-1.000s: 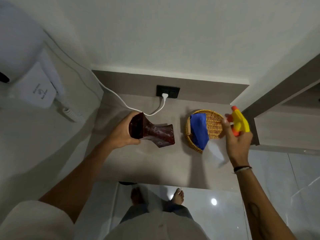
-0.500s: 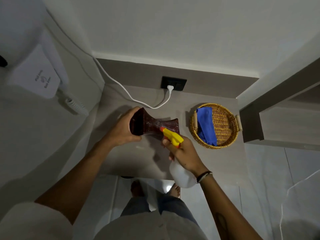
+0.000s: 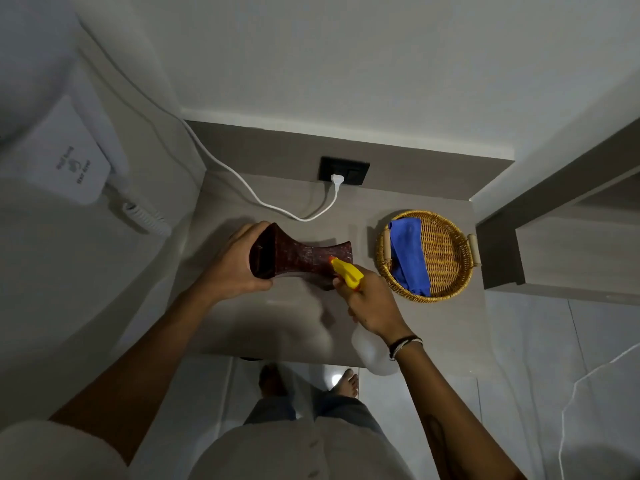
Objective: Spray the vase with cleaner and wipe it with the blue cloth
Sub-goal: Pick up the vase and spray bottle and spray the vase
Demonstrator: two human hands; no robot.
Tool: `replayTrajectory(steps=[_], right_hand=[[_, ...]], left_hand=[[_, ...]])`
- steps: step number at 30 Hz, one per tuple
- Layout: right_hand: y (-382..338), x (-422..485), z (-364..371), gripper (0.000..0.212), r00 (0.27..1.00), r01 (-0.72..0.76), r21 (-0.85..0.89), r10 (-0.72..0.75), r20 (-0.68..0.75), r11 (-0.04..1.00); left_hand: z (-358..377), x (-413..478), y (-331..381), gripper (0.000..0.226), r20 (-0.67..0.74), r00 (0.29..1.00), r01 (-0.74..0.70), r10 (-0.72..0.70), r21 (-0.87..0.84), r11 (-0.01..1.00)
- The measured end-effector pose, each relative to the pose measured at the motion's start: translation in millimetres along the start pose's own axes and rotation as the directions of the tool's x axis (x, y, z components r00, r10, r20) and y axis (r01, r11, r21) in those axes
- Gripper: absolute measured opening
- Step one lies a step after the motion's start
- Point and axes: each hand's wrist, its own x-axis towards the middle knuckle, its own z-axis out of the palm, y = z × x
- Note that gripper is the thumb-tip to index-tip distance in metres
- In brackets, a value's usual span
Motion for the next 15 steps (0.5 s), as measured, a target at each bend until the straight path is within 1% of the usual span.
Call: replayTrajectory(steps=[2,4,8,10,12,15], right_hand=[[5.1,-3.6,-7.2,0.026,0.998,-0.066,-0.029,0.066,-0.011,0.997],[8.7,-6.9,-13.0,0.027,0.994,-0.110,-0.058,0.109,-0.014,0.992],[10.1,-10.9,-18.2,0.025,0.995,-0.087,-0.036,0.085,-0.050,0.996],[9.4,-11.4,-20.6,0.024,0.995,-0.063,-0.002,0.063,-0.078,0.998],[8.5,-12.1,-22.3,0.020,0.993,-0.049,0.049,0.054,-0.103,0.998],[4.4,-14.6,-25.3,0.009,0.991,-0.027,0.118,0.042,-0.126,0.993]], left_hand=[[-0.5,0.3,3.2,0.114,0.001,1.000,0.002,-0.002,-0.001,1.000],[-1.4,0.5,7.1,0.114,0.007,1.000,0.015,-0.015,0.004,1.000],[-1.0,-0.7,10.6,0.119,0.009,1.000,0.020,-0.020,-0.006,1.000],[0.5,0.3,14.4,0.119,-0.003,0.998,0.069,-0.069,-0.049,0.996],[1.9,4.8,20.5,0.106,-0.037,0.986,0.155,-0.160,-0.115,0.981],[2.0,13.7,32.5,0.070,-0.109,0.939,0.304,-0.326,-0.183,0.935]])
